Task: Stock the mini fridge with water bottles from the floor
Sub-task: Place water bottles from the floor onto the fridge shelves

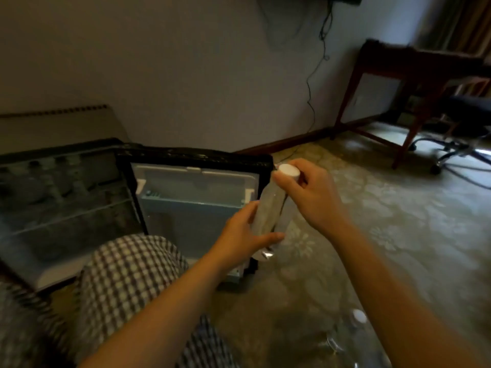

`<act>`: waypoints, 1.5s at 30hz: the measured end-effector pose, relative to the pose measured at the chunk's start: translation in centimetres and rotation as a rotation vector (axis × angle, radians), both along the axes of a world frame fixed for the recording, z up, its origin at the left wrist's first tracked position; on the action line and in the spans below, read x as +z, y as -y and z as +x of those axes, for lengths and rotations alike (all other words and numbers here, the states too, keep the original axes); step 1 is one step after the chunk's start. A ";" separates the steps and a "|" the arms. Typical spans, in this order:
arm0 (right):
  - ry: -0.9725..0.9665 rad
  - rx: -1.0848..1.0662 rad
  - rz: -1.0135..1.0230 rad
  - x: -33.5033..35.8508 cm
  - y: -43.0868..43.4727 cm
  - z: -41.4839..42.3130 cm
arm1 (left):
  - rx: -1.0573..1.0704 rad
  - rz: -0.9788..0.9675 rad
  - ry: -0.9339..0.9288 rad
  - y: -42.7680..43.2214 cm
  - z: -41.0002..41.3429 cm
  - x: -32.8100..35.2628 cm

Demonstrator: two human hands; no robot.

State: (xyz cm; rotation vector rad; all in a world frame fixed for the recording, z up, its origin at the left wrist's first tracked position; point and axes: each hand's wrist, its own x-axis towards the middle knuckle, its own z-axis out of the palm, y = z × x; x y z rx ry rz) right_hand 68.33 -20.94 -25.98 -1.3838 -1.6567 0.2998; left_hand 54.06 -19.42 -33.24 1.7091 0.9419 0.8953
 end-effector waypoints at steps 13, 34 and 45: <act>0.053 0.317 -0.008 5.9 -8.6 -17.3 | 0.393 0.170 0.112 -5.9 -16.4 5.3; 0.222 0.461 -0.403 -4.0 -21.8 -38.6 | 0.623 -0.065 0.046 -15.8 -36.1 -3.6; 0.132 0.274 -0.508 -10.0 -26.5 -41.0 | 0.568 -0.139 -0.247 -22.3 -38.6 -8.0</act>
